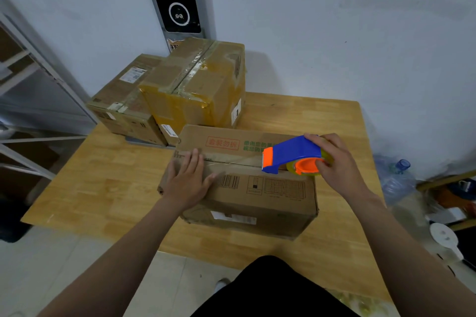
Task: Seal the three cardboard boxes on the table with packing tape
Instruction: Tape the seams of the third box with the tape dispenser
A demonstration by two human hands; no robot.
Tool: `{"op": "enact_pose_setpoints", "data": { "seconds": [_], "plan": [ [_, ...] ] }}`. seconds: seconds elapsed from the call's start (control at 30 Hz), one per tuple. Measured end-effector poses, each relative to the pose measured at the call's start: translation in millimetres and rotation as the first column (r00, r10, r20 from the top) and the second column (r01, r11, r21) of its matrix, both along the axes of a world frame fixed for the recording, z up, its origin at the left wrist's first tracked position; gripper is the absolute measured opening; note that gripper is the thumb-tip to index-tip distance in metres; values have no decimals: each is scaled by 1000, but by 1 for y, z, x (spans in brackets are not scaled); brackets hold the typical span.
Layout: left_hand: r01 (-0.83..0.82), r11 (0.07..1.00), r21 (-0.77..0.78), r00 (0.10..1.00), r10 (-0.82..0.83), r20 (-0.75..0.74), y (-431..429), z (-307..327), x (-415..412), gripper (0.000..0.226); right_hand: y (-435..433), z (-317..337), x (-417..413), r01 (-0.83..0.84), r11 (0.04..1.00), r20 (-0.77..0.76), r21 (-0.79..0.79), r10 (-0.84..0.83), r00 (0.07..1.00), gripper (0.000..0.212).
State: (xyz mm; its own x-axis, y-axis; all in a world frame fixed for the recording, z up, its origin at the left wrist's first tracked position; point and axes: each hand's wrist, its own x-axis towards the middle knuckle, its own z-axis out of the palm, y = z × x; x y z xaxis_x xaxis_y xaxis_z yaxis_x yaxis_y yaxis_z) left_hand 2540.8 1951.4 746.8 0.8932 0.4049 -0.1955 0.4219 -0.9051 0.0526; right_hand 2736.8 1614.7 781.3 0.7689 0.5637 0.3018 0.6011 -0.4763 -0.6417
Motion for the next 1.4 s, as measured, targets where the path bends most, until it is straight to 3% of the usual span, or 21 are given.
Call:
{"op": "enact_pose_setpoints", "data": {
  "seconds": [0.2, 0.4, 0.8, 0.97, 1.07, 1.2, 1.4],
  "plan": [
    [144, 968, -206, 989, -150, -17, -60, 13, 28, 79, 8, -2, -5, 4, 1000, 9, 2, -4, 1000, 81],
    [143, 966, -217, 987, -156, -40, -71, 14, 35, 76, 9, -3, -8, 16, 1000, 23, 14, -16, 1000, 85],
    [-279, 943, -181, 958, 286, 13, 4, 4, 13, 94, 15, -6, -14, 54, 997, 23, 50, -55, 998, 80],
    [-398, 868, -297, 859, 466, 212, 22, 0, 9, 68, 15, -4, -18, 66, 997, 43, 41, -68, 997, 75],
    [-507, 773, -381, 785, 597, 165, 37, 2, 12, 57, 17, -4, -19, 78, 997, 57, 27, -79, 995, 75],
    [-562, 748, -353, 747, 642, 171, 39, 0, 17, 57, 20, -6, -20, 94, 995, 71, 29, -96, 993, 76],
    [-607, 667, -431, 693, 711, 124, 52, -8, 18, 57, 18, -10, -21, 105, 992, 67, 68, -110, 992, 84]
  ]
}}
